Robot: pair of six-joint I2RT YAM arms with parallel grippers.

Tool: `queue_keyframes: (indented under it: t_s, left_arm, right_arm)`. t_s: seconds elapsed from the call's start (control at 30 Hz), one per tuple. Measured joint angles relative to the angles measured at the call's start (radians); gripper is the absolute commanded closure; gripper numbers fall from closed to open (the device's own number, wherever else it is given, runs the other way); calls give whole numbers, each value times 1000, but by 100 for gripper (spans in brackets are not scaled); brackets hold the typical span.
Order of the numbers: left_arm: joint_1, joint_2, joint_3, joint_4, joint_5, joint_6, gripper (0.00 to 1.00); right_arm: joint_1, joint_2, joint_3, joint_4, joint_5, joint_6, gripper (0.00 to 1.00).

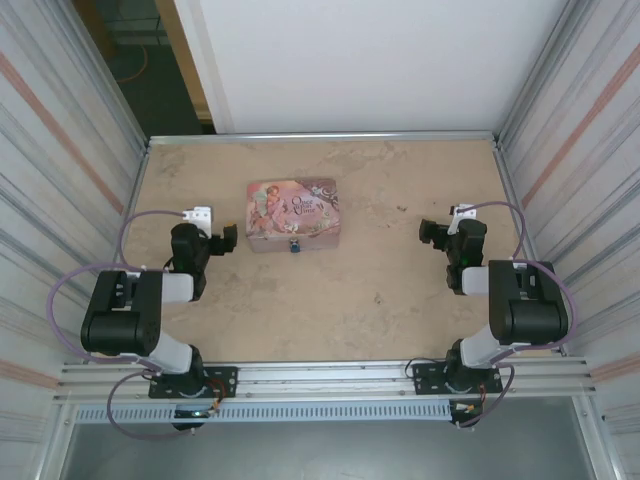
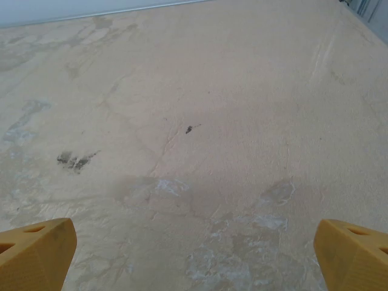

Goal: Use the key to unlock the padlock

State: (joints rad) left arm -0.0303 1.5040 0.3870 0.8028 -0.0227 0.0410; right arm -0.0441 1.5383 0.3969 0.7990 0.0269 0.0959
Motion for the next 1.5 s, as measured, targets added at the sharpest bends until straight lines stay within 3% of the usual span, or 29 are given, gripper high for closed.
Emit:
queue_keyframes:
  t_s: [1.23, 1.5]
  left_arm:
    - [0, 0, 0, 0, 0, 0, 1]
    - [-16, -124, 19, -140, -27, 9, 1]
  right_arm:
    - [0, 0, 0, 0, 0, 0, 1]
    - [-1, -42, 22, -98, 0, 0, 1]
